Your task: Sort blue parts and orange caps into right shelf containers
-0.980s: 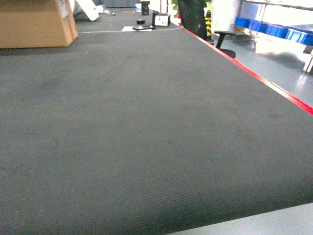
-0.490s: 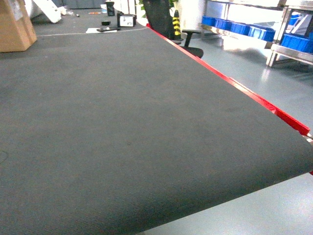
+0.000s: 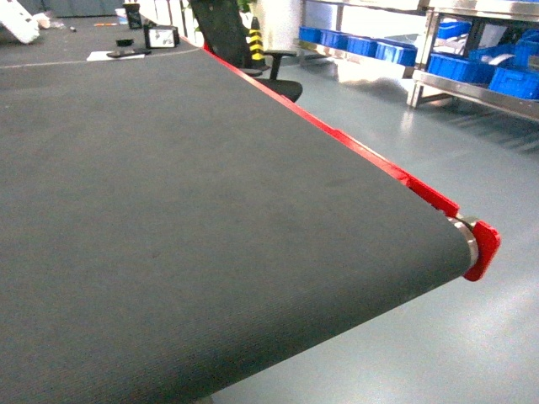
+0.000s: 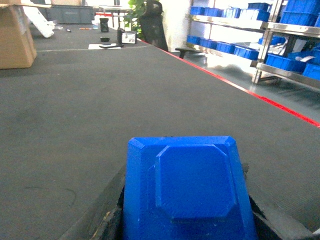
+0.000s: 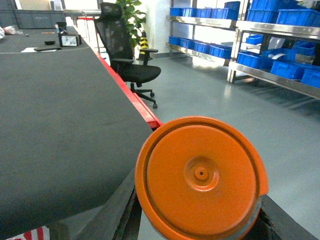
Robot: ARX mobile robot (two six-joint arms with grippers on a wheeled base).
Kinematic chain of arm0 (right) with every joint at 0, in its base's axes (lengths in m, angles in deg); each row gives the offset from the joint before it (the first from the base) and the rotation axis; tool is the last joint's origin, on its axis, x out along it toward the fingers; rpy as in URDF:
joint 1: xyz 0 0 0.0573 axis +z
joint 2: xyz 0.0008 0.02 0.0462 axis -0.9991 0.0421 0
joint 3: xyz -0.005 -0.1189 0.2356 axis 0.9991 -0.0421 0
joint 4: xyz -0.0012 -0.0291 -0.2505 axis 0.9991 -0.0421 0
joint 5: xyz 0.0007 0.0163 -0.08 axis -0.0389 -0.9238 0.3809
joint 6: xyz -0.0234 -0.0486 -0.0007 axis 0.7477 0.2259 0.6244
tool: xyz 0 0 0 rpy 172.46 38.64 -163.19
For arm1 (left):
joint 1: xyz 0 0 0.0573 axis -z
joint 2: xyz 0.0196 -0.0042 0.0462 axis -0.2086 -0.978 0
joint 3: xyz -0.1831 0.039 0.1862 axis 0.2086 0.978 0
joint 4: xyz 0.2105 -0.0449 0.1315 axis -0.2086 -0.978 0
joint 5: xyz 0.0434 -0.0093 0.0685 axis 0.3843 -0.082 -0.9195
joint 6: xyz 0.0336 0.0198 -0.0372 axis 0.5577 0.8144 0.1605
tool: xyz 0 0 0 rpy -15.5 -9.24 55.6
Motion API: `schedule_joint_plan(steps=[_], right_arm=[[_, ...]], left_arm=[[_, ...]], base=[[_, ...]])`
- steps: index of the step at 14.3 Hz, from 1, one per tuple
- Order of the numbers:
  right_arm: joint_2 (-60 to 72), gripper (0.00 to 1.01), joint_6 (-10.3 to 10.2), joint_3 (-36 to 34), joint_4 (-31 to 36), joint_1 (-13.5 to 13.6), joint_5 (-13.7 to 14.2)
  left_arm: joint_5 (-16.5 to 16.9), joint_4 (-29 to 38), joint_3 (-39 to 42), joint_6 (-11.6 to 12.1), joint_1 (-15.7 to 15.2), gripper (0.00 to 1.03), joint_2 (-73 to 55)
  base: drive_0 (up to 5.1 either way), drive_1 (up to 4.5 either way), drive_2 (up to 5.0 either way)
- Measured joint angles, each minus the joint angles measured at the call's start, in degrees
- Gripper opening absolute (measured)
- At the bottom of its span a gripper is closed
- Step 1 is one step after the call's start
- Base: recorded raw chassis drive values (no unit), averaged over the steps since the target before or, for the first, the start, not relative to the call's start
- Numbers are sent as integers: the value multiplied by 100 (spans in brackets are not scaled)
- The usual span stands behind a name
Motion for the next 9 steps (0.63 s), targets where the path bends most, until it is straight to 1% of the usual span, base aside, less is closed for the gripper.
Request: schedule_joint_plan(steps=[9], right_arm=[[0,43,0,0,4,0,2]], left_arm=[[0,-2,0,0,0,44,0]], base=[[-163,-163,-163]])
